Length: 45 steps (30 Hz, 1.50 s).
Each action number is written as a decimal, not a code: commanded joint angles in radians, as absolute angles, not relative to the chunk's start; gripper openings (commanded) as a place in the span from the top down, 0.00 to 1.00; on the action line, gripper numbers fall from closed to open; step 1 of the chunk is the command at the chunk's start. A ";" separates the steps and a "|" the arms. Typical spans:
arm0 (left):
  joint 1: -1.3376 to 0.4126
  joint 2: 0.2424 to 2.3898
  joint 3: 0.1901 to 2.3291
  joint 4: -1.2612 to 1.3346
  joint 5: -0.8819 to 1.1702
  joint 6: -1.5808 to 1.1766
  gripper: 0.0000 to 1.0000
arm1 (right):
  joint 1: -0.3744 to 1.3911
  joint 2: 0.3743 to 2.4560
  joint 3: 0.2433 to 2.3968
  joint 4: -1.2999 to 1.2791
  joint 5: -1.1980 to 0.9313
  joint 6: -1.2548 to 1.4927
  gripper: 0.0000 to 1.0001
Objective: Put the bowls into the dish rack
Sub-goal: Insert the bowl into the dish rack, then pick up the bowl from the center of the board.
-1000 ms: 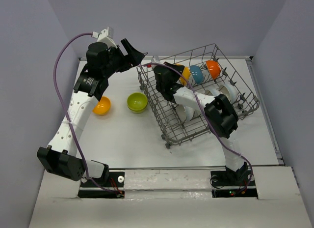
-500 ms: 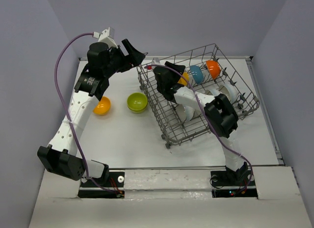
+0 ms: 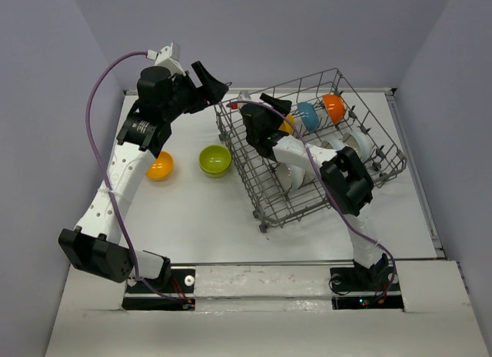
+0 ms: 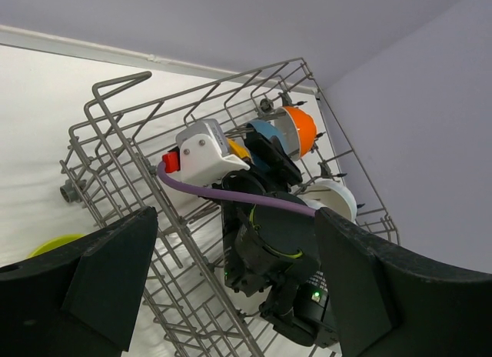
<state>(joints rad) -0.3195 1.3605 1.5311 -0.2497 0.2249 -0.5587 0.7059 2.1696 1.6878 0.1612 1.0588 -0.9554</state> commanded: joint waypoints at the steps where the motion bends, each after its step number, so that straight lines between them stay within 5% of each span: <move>1: -0.327 1.358 1.542 -0.199 0.245 -0.554 0.08 | 0.699 2.109 1.709 0.140 1.025 -0.899 0.24; 17: -0.327 1.356 1.537 -0.195 0.247 -0.554 0.08 | 0.699 1.901 1.724 0.018 0.839 -0.641 0.21; 29: -0.327 1.304 1.505 -0.213 0.150 -0.523 0.08 | 0.690 1.521 1.680 -0.077 0.838 -0.488 0.11; 36: -0.305 1.289 1.482 -0.293 0.011 -0.485 0.08 | 0.586 1.105 1.398 -0.121 0.638 -0.080 0.06; 45: -0.275 1.252 1.252 -0.296 -0.112 -0.587 0.09 | 0.586 1.026 1.180 -0.181 0.325 0.273 0.00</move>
<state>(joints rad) -0.2783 1.2797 1.3205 -0.3096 -0.0479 -0.5377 0.5789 0.9733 1.2499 -0.1101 0.4965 0.0967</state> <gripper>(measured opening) 0.916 0.995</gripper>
